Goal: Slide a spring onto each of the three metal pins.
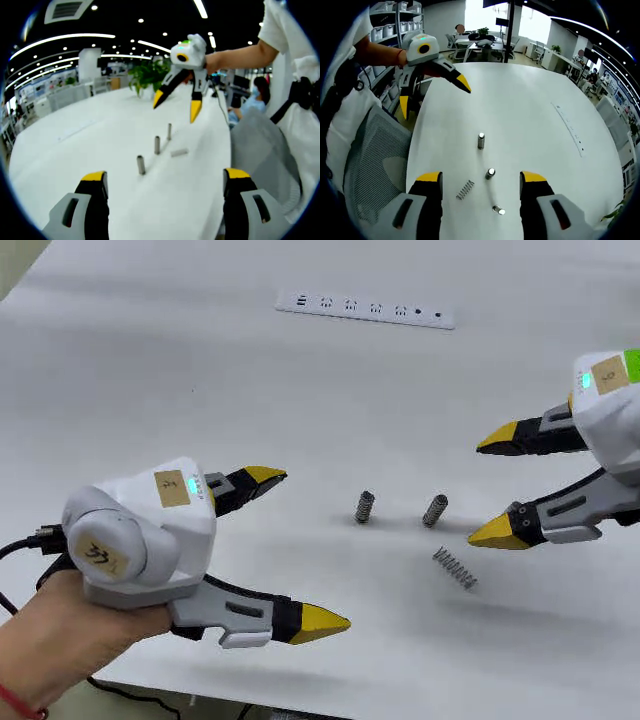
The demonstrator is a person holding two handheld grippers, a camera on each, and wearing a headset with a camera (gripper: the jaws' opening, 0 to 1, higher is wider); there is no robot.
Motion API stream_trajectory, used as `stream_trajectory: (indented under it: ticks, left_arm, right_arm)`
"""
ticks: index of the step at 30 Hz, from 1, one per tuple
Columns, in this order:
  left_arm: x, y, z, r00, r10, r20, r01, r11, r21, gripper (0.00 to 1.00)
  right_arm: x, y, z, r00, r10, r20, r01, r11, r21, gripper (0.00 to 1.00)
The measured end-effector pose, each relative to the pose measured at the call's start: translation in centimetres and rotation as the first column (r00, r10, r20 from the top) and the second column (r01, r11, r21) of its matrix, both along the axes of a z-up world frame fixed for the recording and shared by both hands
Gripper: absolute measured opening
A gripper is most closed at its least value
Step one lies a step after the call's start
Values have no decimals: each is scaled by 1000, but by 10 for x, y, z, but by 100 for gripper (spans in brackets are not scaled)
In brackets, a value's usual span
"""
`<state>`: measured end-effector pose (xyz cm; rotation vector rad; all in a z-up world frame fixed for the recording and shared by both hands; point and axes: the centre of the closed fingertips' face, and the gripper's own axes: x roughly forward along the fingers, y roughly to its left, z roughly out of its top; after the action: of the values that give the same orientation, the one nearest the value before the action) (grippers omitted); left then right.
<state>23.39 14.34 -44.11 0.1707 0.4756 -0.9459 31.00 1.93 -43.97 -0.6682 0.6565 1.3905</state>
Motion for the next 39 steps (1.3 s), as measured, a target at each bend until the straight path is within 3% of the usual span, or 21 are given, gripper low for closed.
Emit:
stream_trajectory:
  ticks: [2,6,10,20,25,28,31,34,36,37,39]
  left_arm:
    - [0,0,1,1000,-3,-3,3,1000,8,96]
    - [-1,-3,0,1000,-25,-2,25,999,39,96]
    - [-1,-8,1,999,-41,-4,41,998,50,96]
    - [2,-25,3,991,-135,25,129,979,159,93]
    - [5,-47,1,973,-228,43,212,948,238,85]
    - [2,-66,-6,947,-319,41,293,907,304,79]
    - [2,-80,-16,929,-369,33,336,876,347,74]
    - [3,-95,-25,915,-403,23,366,852,374,65]
    - [4,-105,-30,909,-416,17,379,845,377,63]
    - [5,-106,-34,907,-420,13,380,834,400,60]
    - [10,-110,-43,892,-451,14,396,797,455,56]
  right_arm:
    - [-6,-2,9,999,-34,-25,36,997,70,74]
    - [-12,-22,11,998,-66,-25,68,991,116,82]
    - [-24,-37,12,995,-96,-36,101,983,151,87]
    - [-52,-73,0,982,-177,-73,188,962,199,93]
    - [-58,-88,-2,975,-210,-78,222,952,209,92]
    - [-63,-95,-5,971,-225,-82,237,949,208,92]
    - [-66,-100,-6,968,-237,-85,250,945,211,92]
    - [-69,-104,-6,965,-247,-85,260,942,214,92]
    - [-70,-108,-7,963,-254,-85,266,940,212,92]
    - [-71,-109,-8,963,-256,-85,269,940,211,92]
    - [-72,-113,-8,961,-265,-86,277,937,213,92]
